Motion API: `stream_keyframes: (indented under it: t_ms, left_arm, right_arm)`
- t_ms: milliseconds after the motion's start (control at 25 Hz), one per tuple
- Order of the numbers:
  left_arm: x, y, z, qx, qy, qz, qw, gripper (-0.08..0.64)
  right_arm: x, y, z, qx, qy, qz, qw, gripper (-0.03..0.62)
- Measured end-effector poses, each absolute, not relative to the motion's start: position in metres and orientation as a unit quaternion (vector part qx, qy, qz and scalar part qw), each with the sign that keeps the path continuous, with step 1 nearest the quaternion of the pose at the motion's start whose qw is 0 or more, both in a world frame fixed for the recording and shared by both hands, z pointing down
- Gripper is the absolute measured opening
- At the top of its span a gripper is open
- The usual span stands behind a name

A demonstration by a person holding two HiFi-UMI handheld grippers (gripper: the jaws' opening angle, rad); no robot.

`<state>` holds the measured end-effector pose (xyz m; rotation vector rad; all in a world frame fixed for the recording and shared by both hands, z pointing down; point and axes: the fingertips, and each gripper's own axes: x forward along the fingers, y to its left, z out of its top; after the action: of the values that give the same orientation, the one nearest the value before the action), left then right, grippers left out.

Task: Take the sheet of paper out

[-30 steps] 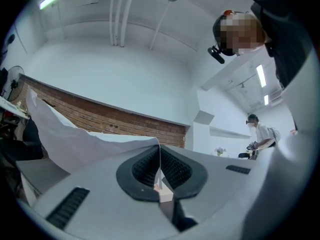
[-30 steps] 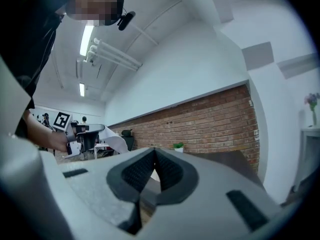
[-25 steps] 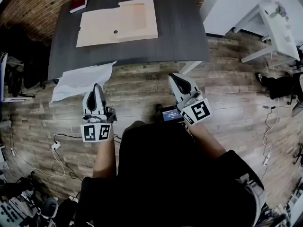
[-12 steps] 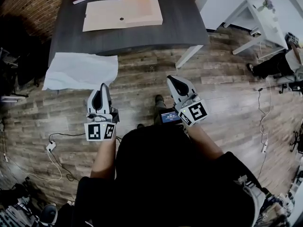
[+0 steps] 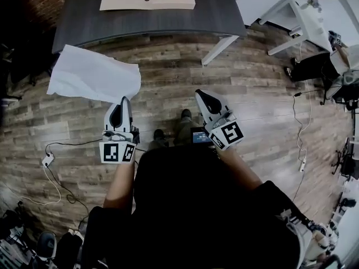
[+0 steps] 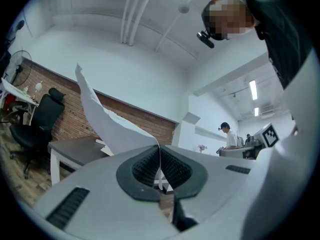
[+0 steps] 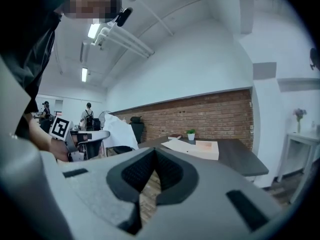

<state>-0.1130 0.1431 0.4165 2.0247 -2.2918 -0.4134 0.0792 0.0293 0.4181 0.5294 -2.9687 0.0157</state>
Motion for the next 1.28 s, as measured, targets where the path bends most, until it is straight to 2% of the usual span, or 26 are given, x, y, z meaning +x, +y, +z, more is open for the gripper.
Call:
stream_keyframes:
  t_ms: [440, 800, 1280]
  left_arm:
    - [-0.066, 0.144, 0.417, 0.653, -0.749, -0.104, 0.04, -0.006]
    - [0.011, 0.103, 0.419, 0.66, -0.744, -0.088, 0.049, -0.006]
    - [0.066, 0.096, 0.427, 0.66, -0.745, -0.074, 0.059, -0.006]
  right_arm:
    - [0.117, 0.02, 0.405, 0.172, -0.984, 0.013, 0.034, 0.003]
    - [0.214, -0.024, 0.416, 0.205, -0.977, 0.022, 0.045, 0.003]
    - [0.249, -0.03, 0.43, 0.179, -0.983, 0.038, 0.032, 0.003]
